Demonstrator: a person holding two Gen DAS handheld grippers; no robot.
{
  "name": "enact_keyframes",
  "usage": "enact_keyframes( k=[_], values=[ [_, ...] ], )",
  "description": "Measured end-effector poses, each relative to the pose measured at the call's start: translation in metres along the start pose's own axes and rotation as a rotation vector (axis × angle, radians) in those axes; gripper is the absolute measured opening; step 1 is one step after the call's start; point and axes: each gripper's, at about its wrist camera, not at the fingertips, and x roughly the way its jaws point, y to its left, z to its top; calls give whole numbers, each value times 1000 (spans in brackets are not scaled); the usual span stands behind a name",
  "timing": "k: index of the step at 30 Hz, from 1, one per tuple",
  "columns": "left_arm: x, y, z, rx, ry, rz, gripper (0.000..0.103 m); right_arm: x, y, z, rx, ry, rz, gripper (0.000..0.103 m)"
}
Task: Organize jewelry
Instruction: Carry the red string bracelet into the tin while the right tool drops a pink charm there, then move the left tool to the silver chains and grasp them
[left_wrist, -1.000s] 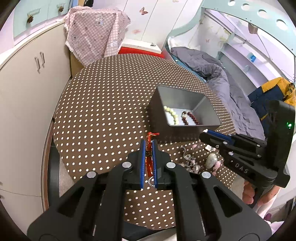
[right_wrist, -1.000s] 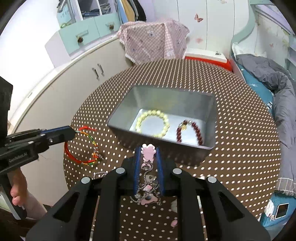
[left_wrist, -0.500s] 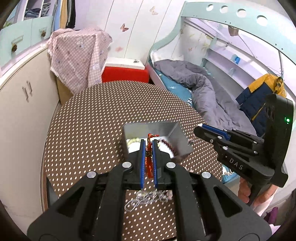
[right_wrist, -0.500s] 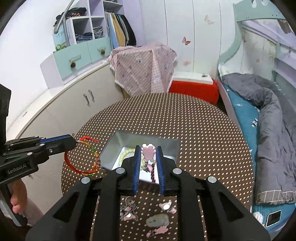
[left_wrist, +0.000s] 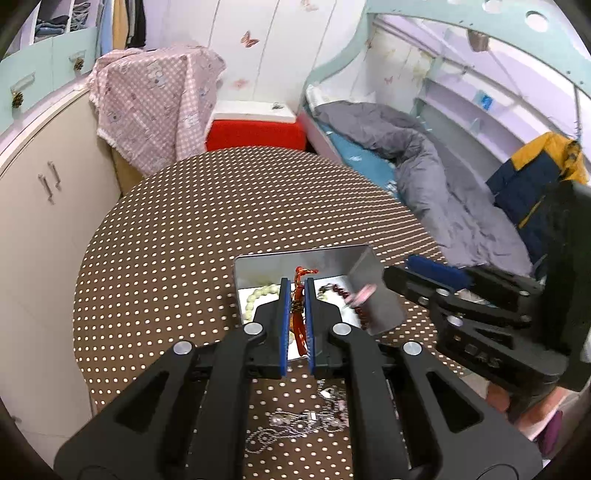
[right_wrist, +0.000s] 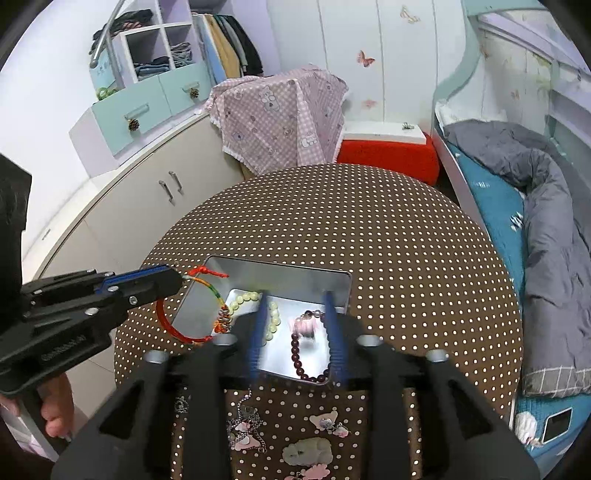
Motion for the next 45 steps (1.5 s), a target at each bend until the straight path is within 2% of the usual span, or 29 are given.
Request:
enact_keyframes(
  k=[2,3,5,6,8,23,36,40,45],
  values=[
    [5,2,0,3,19,8,8,-3,-4,0,8,-9,-15,46],
    [7,2,0,0,26,12,14,-4,-5,-1,12,-10,-18,46],
    [9,4,-1,-9,26,23,50,-7,-8,-2,15,-16,-27,50],
    [8,5,-1,-10,9,32,75,-8,-8,-2,15,-18,-34,50],
    [1,2,-3,4,-48,63,75,-9,-9,-2,12,-17,-42,51],
    [0,5,-2,4,-36,66,75,-15,-4,-5,5,-22,-67,52],
    [-4,16,-22,13,-4,87,75,-15,1,-21,-3,-7,-70,53],
    [-6,21,-35,11,18,77,75,-15,3,-28,-5,0,-74,59],
    [-6,22,-53,27,50,66,75,-13,4,-38,2,13,-80,61]
  ],
)
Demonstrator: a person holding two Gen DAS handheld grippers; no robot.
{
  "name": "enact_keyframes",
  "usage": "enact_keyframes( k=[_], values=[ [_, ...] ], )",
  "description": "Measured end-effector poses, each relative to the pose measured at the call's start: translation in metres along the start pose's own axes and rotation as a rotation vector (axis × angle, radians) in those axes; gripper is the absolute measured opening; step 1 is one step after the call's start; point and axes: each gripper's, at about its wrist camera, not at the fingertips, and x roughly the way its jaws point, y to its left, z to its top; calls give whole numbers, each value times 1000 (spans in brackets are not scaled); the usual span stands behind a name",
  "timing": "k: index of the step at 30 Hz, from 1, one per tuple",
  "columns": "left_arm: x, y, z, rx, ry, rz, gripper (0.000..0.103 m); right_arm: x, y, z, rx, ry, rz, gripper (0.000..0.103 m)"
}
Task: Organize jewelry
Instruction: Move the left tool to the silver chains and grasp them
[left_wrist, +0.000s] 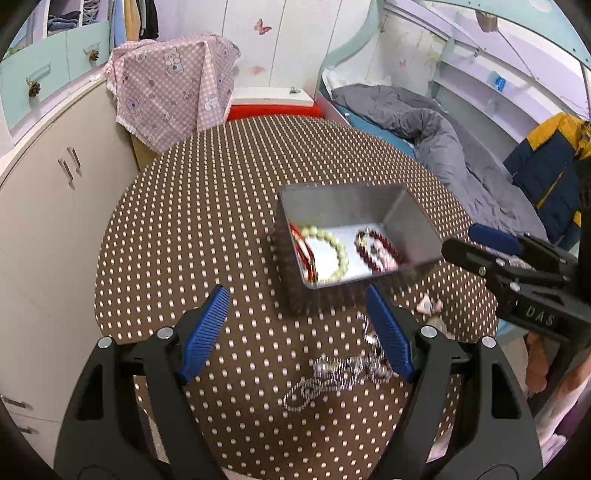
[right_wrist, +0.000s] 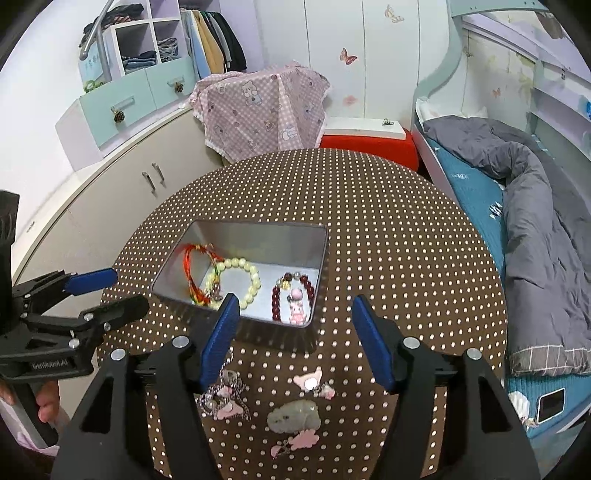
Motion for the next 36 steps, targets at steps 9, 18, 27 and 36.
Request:
enact_keyframes(
  k=[9,18,27,36],
  values=[
    [10,-9,-30,67,46,-30,75,6,13,-20,-28,43,4,66],
    [24,-17,-50,114,77,-62,75,19,23,-40,-32,107,23,66],
    [34,-14,-63,113,81,-47,35,29,21,-60,-1,167,27,66],
    [29,-29,-70,202,18,-63,26,29,21,-59,6,173,23,66]
  ],
)
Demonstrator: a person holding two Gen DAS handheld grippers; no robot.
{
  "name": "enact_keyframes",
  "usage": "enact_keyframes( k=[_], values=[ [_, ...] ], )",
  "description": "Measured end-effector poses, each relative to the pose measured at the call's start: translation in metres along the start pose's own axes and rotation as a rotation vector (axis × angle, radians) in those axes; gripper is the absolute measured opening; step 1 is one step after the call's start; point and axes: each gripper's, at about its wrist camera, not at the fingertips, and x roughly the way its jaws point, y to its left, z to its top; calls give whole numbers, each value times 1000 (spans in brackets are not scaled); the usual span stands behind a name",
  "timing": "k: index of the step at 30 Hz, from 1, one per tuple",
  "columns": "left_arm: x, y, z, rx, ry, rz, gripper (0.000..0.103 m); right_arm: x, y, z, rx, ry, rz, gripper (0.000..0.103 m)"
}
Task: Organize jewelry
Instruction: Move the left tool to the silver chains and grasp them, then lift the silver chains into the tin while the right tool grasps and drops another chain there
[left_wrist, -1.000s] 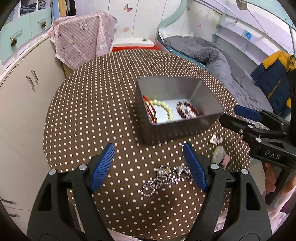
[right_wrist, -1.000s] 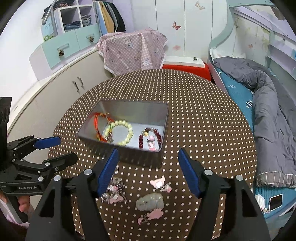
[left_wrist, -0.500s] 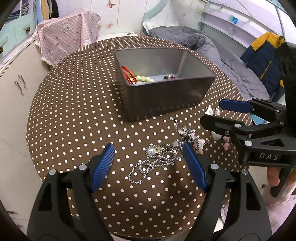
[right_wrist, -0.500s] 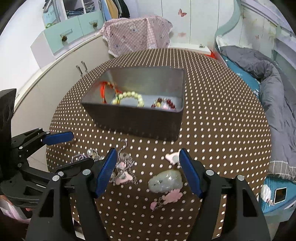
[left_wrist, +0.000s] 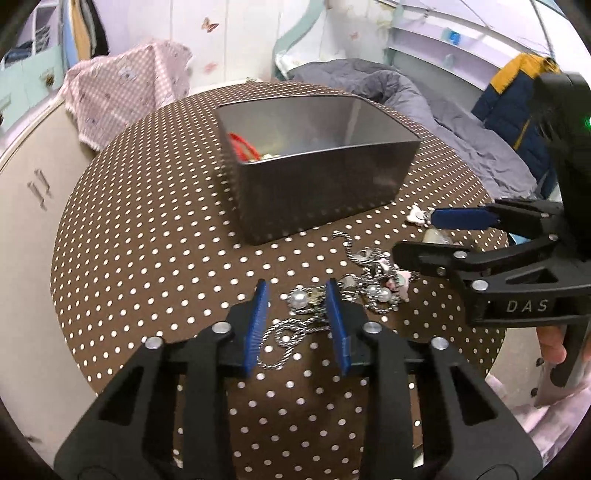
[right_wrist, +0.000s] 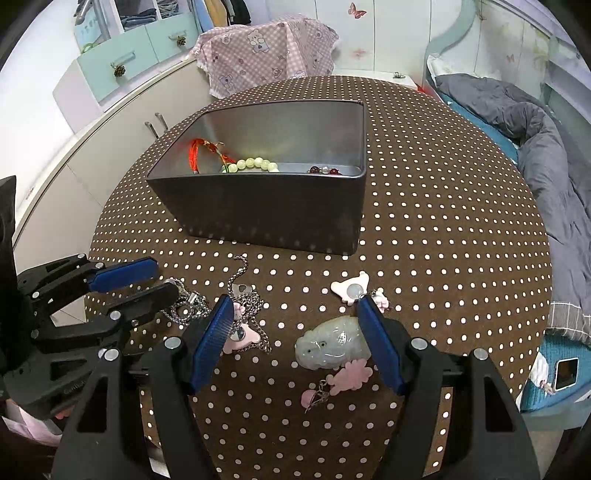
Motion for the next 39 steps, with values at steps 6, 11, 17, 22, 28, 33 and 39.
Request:
enact_keyframes(
  k=[6,11,17,22,28,33,39],
  values=[
    [3,-2,0,7,-4,-9,13,2,-1,2,8,0,-4,66],
    [0,4,-1,0,-13,1,11,1,-4,3,15,-3,1,66],
    [-9,15,0,-45,-36,-2,11,-4,2,6,-15,-25,21,66],
    [-21,26,-3,-82,-66,25,11,-7,23,5,-125,-46,62,66],
    [-24,33,-8,-110,-71,27,11,7,60,5,-293,-16,105,40],
    [-22,39,-13,-126,-59,32,11,30,72,4,-336,42,64,14],
    [-25,44,-12,-139,-70,30,11,23,69,9,-315,26,72,13]
  ],
)
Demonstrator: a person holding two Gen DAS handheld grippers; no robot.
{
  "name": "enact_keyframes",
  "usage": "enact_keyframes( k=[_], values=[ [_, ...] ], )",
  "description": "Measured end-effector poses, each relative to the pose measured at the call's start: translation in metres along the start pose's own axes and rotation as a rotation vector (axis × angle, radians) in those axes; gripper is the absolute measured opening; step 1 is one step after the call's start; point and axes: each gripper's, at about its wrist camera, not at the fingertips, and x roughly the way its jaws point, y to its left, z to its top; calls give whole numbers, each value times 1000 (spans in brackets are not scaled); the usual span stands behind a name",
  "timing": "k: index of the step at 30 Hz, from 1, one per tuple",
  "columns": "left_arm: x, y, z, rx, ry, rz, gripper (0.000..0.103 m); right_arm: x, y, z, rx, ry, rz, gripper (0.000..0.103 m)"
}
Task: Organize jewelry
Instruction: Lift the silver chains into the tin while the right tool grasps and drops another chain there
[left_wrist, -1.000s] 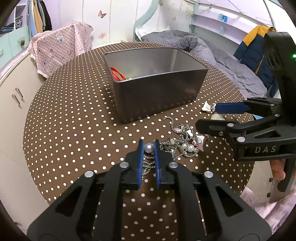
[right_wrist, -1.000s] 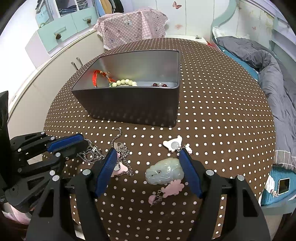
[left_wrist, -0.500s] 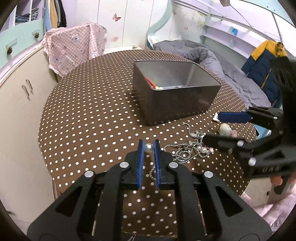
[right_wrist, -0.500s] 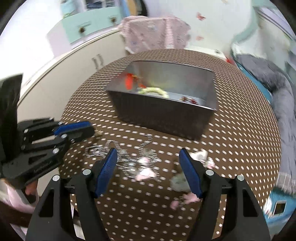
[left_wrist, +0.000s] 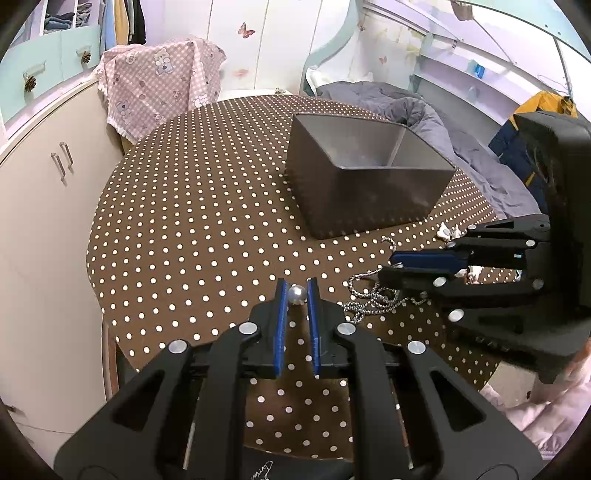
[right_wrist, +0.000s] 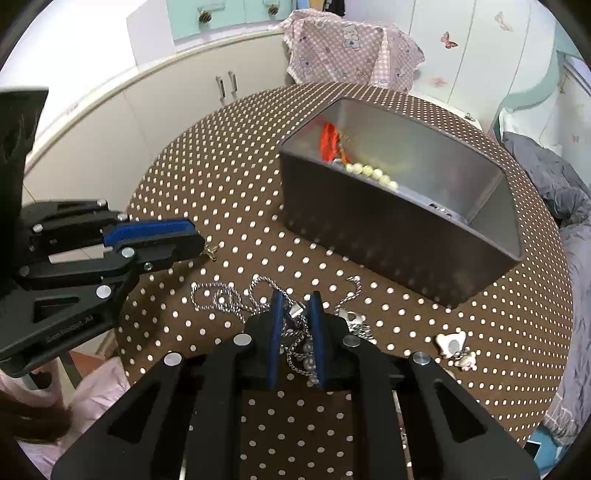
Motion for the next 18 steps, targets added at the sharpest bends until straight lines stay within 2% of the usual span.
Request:
enact_keyframes(
  k=[10,18],
  values=[
    [-8,-6,20,10,-40,-17,11,-54,-28,21,106,-130,68,13],
    [-28,-19,52,46,-125,-36,11,-100,-39,39,119,-242,25,13]
  ],
)
